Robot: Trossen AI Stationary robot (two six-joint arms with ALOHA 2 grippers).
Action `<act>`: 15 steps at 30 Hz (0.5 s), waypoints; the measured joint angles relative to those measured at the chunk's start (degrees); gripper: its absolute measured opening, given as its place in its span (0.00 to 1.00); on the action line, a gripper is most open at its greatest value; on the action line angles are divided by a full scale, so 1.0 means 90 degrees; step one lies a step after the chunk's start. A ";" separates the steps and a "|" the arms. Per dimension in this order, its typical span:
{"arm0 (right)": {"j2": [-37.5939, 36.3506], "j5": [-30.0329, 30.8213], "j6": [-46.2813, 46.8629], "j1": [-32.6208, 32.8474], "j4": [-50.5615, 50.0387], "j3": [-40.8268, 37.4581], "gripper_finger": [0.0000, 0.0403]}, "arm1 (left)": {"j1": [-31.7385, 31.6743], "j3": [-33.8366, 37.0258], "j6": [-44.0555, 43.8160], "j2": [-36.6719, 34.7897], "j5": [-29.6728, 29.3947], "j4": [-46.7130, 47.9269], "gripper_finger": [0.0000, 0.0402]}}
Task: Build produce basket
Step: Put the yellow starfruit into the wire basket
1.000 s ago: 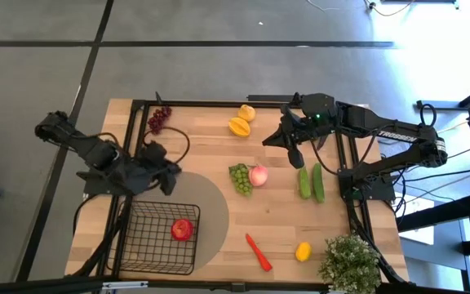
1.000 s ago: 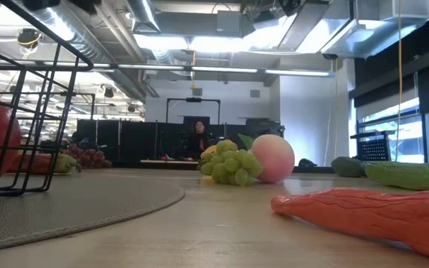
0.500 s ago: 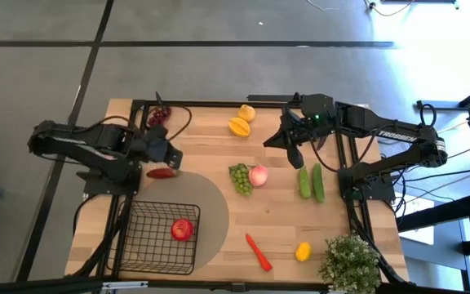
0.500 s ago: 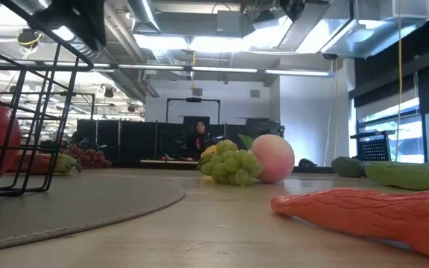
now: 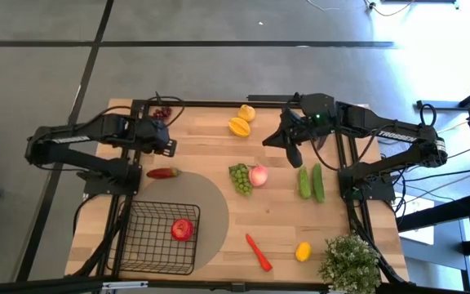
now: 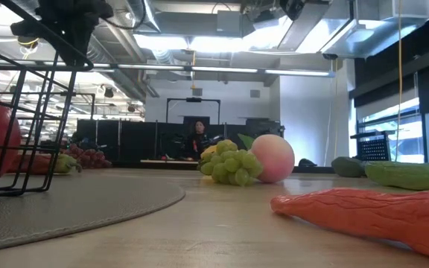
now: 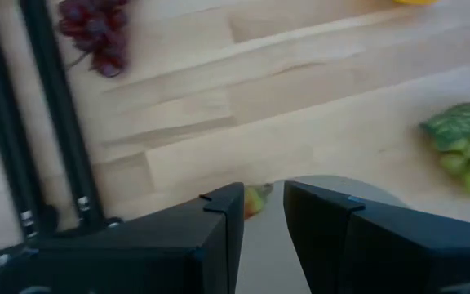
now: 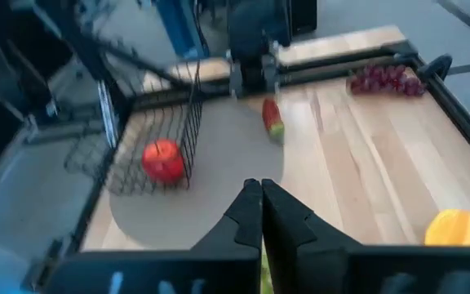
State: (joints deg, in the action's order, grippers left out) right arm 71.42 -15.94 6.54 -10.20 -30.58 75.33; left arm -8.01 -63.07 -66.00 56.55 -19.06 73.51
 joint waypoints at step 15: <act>0.0952 0.2290 0.1422 -0.0002 0.1217 0.0159 0.00 | -0.0735 0.0000 0.1726 0.0000 0.0230 0.0020 0.20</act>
State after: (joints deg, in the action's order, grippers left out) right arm 79.99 4.68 19.34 -10.22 -19.63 76.76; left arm -14.62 -63.07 -50.47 56.55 -16.99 73.69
